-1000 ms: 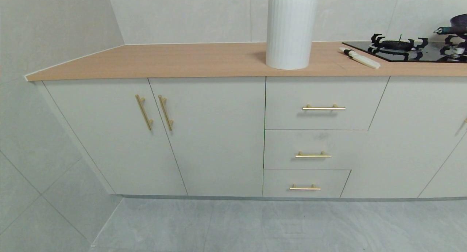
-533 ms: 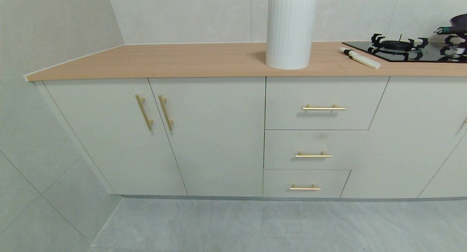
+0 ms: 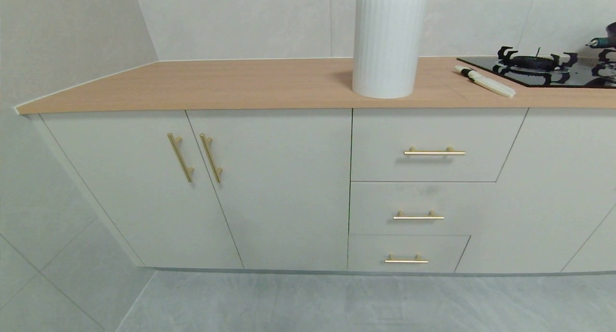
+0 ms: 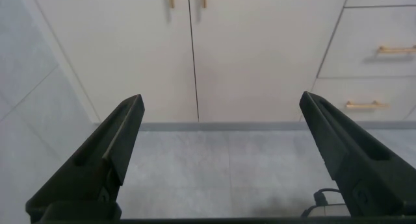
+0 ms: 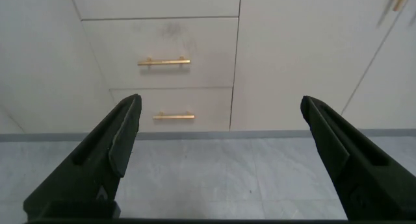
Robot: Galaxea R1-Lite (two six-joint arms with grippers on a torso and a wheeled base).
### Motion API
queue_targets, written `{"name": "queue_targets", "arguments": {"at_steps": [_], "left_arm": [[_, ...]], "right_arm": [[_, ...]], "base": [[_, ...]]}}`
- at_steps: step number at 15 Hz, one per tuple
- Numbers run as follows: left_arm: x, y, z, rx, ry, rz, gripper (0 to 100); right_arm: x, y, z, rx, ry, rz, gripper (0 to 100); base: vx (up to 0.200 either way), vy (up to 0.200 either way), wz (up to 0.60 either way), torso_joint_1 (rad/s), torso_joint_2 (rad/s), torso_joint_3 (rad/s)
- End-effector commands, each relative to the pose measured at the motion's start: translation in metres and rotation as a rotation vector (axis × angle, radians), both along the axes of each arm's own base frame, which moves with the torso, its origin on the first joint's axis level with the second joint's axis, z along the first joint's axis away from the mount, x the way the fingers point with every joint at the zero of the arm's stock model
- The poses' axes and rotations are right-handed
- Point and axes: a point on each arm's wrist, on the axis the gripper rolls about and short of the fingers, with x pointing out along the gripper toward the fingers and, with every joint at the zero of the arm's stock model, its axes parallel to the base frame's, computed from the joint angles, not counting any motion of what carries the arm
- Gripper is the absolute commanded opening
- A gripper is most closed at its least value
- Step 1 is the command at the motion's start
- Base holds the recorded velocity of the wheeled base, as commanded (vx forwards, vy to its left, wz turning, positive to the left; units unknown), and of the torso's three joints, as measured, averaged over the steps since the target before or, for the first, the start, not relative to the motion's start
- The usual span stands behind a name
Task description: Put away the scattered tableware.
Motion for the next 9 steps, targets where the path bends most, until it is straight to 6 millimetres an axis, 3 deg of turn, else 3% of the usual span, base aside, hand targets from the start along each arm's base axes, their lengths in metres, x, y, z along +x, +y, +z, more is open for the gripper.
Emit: {"name": "queue_targets", "arguments": {"at_steps": [1,9], "left_arm": [[0.0000,0.0000,0.0000,0.000,0.000,0.000,100],[0.0000,0.0000,0.0000,0.000,0.000,0.000,100]], "right_arm": [[0.0002,0.0000,0.0001,0.000,0.003,0.000,100],[0.0002,0.0000,0.0001,0.001,0.002,0.000,100]], "base": [[0.200,0.000,0.00,0.007,0.00,0.002],[0.200,0.000,0.00,0.001,0.00,0.002]]}}
